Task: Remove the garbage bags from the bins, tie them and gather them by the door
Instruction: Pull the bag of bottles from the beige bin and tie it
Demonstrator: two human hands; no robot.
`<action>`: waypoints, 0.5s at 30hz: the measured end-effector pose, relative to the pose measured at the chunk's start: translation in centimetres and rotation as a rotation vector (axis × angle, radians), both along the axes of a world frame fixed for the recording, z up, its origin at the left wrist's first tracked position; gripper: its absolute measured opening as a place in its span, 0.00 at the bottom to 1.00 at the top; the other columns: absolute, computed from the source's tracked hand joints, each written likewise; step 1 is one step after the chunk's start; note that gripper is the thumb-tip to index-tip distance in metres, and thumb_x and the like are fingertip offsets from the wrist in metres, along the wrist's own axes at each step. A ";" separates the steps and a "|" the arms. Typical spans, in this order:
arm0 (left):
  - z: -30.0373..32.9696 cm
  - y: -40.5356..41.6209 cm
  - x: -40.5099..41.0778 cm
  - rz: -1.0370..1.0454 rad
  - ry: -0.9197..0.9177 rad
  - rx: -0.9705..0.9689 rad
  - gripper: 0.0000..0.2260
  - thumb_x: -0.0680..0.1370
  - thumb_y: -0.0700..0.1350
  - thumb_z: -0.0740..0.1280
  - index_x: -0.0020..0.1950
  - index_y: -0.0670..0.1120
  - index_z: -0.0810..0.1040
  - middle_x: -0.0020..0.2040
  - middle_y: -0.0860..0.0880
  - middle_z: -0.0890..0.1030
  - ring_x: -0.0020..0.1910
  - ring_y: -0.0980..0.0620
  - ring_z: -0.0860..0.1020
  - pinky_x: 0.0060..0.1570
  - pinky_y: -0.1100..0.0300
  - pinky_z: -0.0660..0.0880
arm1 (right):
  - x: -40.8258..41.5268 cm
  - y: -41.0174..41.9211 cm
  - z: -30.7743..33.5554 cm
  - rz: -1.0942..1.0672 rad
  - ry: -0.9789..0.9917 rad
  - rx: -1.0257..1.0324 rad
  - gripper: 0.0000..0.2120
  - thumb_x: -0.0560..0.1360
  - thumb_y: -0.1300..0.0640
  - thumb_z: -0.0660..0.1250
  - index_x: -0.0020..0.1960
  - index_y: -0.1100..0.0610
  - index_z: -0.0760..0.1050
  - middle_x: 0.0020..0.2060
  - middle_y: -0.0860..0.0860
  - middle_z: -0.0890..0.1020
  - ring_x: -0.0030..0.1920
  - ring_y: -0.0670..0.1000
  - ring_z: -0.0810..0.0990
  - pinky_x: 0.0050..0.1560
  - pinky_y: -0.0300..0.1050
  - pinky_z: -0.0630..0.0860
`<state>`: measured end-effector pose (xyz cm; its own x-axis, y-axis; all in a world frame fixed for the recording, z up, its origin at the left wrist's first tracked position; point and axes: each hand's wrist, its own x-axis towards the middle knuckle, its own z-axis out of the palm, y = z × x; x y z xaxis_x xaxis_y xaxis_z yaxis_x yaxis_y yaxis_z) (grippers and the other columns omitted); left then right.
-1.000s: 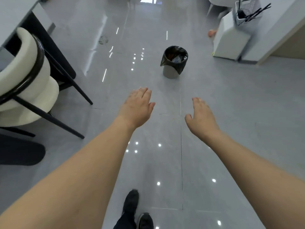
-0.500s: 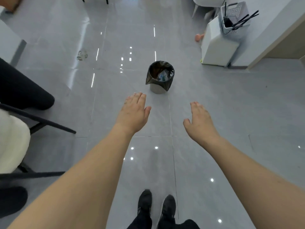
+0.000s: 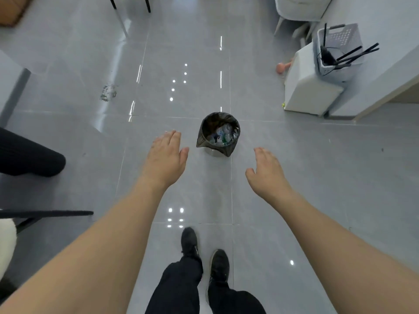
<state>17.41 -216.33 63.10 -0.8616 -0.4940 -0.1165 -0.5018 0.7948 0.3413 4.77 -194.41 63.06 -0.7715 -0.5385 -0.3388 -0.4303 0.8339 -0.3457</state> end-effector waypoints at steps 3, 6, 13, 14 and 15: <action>-0.9 -3.4 -4.4 0.020 0.001 -0.002 0.22 0.83 0.47 0.58 0.74 0.37 0.64 0.73 0.39 0.67 0.73 0.40 0.63 0.72 0.49 0.56 | -4.4 -3.7 -0.7 -0.030 -0.021 -0.036 0.27 0.77 0.60 0.59 0.74 0.65 0.59 0.73 0.60 0.64 0.73 0.58 0.60 0.73 0.47 0.53; -4.5 -6.9 -9.6 -0.001 -0.049 0.031 0.23 0.83 0.48 0.56 0.75 0.37 0.62 0.74 0.40 0.65 0.74 0.41 0.62 0.73 0.49 0.55 | -9.1 -7.3 -3.1 -0.081 -0.057 -0.037 0.24 0.77 0.61 0.59 0.71 0.65 0.62 0.69 0.60 0.68 0.70 0.58 0.64 0.71 0.47 0.57; -19.4 -12.0 -19.4 -0.020 -0.159 0.103 0.24 0.83 0.50 0.54 0.76 0.39 0.60 0.76 0.42 0.63 0.76 0.44 0.58 0.75 0.51 0.51 | -19.2 -12.1 -15.8 -0.211 -0.220 -0.057 0.21 0.78 0.61 0.58 0.69 0.65 0.64 0.68 0.60 0.69 0.68 0.58 0.66 0.67 0.47 0.60; -22.1 -12.5 -20.3 -0.016 -0.171 0.107 0.24 0.83 0.50 0.54 0.76 0.39 0.60 0.76 0.42 0.63 0.76 0.44 0.58 0.75 0.51 0.51 | -20.5 -12.3 -18.2 -0.258 -0.252 -0.080 0.20 0.79 0.61 0.57 0.69 0.66 0.64 0.67 0.61 0.70 0.68 0.58 0.66 0.67 0.47 0.61; -24.9 -12.9 -21.1 -0.004 -0.184 0.109 0.24 0.83 0.50 0.54 0.76 0.39 0.60 0.76 0.42 0.63 0.76 0.44 0.59 0.75 0.51 0.51 | -21.7 -12.5 -21.0 -0.307 -0.283 -0.108 0.19 0.79 0.60 0.57 0.68 0.66 0.65 0.68 0.61 0.70 0.68 0.58 0.66 0.66 0.47 0.61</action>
<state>-3.69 -229.27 38.23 -0.8231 -0.4664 -0.3242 -0.5602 0.7606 0.3280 -16.92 -206.87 42.10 -0.7862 -0.3428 -0.5142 -0.0440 0.8610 -0.5067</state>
